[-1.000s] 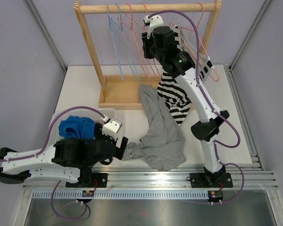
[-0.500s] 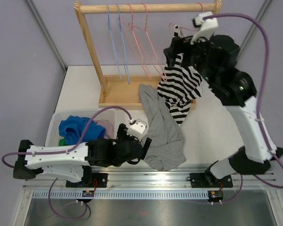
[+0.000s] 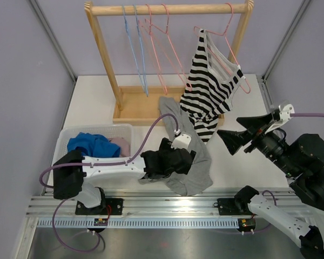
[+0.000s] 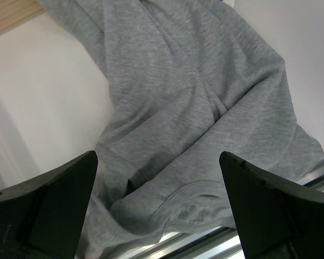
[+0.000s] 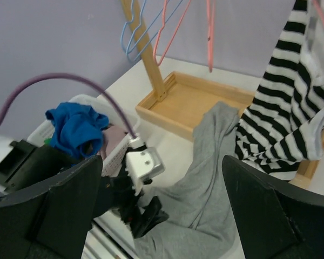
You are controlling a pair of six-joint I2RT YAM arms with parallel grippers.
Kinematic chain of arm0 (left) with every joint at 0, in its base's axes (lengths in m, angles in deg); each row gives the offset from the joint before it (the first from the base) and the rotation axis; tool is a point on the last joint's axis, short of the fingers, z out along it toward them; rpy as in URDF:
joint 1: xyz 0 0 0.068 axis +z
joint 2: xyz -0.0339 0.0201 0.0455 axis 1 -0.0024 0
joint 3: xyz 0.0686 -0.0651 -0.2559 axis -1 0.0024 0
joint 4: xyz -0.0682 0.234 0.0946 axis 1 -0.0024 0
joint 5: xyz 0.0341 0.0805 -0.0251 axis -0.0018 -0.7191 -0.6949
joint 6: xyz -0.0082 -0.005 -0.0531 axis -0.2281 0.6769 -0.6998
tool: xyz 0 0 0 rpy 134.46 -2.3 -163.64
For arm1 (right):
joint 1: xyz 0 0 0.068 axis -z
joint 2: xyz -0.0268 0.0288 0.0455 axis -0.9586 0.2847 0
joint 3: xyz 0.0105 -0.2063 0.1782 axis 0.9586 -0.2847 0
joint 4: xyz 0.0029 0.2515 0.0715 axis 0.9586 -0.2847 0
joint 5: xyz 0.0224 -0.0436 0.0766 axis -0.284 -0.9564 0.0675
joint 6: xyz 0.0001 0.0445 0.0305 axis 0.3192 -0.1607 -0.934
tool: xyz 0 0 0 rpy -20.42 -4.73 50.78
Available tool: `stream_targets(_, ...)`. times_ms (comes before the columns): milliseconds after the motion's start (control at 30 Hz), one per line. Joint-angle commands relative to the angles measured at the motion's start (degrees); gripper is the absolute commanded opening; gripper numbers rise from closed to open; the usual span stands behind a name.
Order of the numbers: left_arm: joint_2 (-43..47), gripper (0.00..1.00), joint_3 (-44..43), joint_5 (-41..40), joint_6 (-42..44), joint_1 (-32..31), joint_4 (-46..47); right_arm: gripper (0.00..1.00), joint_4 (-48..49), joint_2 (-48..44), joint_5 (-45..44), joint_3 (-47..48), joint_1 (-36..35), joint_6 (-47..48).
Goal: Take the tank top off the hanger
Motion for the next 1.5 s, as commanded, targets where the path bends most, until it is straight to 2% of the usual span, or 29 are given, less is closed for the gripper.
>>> stream_targets(0, -4.9, 0.99, -1.6, 7.7, 0.8, 3.3, 9.3, 1.0, -0.3, -5.4, 8.5, -7.6, -0.3, -2.4)
stream_targets(233, -13.9, 0.99, -5.6, 8.7, 1.4, 5.2, 9.6, 1.0, -4.7, -12.5, 7.2, -13.9, -0.3, -3.7)
stream_targets(367, -20.8, 0.99, -10.3, 3.3, -1.5, 5.4, 2.1, 0.99, -6.3, -14.5, 7.3, -13.8, -0.3, -4.2)
stream_targets(467, -23.4, 0.99, -10.1, 5.2, -2.4, 5.4, 2.9, 1.0, -7.6, -15.8, 6.8, -13.4, -0.3, -4.5)
stream_targets(533, -24.3, 0.95, -9.1, 7.0, -2.4, 5.5, 4.7, 0.99, -7.9, -15.9, 6.6, -13.1, -0.3, -4.3)
stream_targets(600, -24.4, 0.66, -8.6, 9.9, -2.1, 5.5, 5.8, 1.0, -8.0, -16.4, 6.7, -13.0, -0.3, -4.4)
stream_targets(633, -24.0, 0.35, -8.7, 10.0, -2.4, 5.4, 5.1, 1.0, -8.1, -16.6, 6.7, -13.0, -0.3, -4.5)
stream_targets(667, -23.3, 0.1, -8.7, 9.3, -3.0, 5.5, 4.3, 0.99, -7.9, -16.8, 6.7, -13.0, -0.3, -4.3)
stream_targets(700, -22.4, 0.02, -8.5, 8.9, -3.4, 5.5, 3.7, 0.99, -7.9, -17.0, 6.4, -13.1, -0.3, -4.2)
stream_targets(833, -14.4, 0.0, -7.3, 4.3, -4.4, 5.3, -1.1, 0.99, -8.2, -17.7, 5.9, -13.0, -0.3, -4.1)
stream_targets(933, -6.2, 0.0, -7.7, -4.6, -5.8, 5.1, -7.1, 0.99, -8.4, -18.0, 5.4, -12.9, -0.3, -4.0)
stream_targets(1133, 10.0, 0.0, -11.5, -16.9, -6.7, 4.9, -19.0, 0.99, -8.3, -18.3, 4.9, -13.3, -0.3, -3.9)
stream_targets(1333, 20.8, 0.0, -19.1, -23.3, -3.3, 4.6, -26.5, 0.99, -7.6, -18.0, 4.5, -13.2, -0.3, -3.5)
stream_targets(1467, 24.7, 0.0, -24.8, -24.8, 4.1, 4.1, -27.3, 1.0, -7.0, -17.4, 4.3, -13.2, -0.3, -3.0)
